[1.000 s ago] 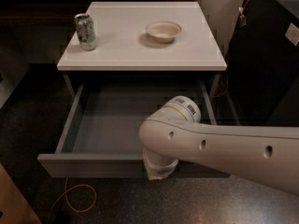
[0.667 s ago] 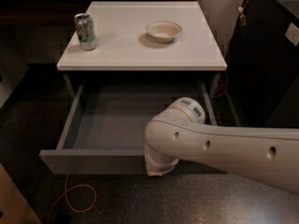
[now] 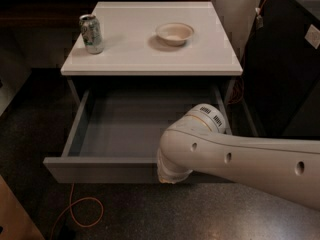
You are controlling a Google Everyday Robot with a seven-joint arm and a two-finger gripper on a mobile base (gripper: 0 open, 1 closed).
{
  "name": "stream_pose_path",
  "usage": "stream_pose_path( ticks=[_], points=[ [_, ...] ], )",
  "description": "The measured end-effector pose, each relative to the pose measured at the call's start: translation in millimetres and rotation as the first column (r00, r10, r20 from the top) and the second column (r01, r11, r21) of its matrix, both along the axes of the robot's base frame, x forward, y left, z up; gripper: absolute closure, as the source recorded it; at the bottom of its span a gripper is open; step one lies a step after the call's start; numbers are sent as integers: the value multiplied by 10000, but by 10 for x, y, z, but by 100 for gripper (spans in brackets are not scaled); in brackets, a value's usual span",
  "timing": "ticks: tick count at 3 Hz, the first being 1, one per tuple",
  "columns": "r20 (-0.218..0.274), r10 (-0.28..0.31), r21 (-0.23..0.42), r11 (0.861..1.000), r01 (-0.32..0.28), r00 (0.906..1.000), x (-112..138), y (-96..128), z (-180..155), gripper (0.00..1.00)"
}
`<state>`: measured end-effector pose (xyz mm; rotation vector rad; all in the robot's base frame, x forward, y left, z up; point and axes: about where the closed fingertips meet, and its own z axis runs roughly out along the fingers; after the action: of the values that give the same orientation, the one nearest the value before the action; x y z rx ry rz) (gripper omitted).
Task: Close top drawer
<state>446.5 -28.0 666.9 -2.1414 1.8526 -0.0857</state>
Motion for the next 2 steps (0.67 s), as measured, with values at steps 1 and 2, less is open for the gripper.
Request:
stream_pose_path(
  ticks=[1,2],
  points=[
    [235,-104,-28,9999,105,9997,129,-9,33,100],
    [346,-163,-70,9998,166,9993,226,-14,42,100]
  ],
)
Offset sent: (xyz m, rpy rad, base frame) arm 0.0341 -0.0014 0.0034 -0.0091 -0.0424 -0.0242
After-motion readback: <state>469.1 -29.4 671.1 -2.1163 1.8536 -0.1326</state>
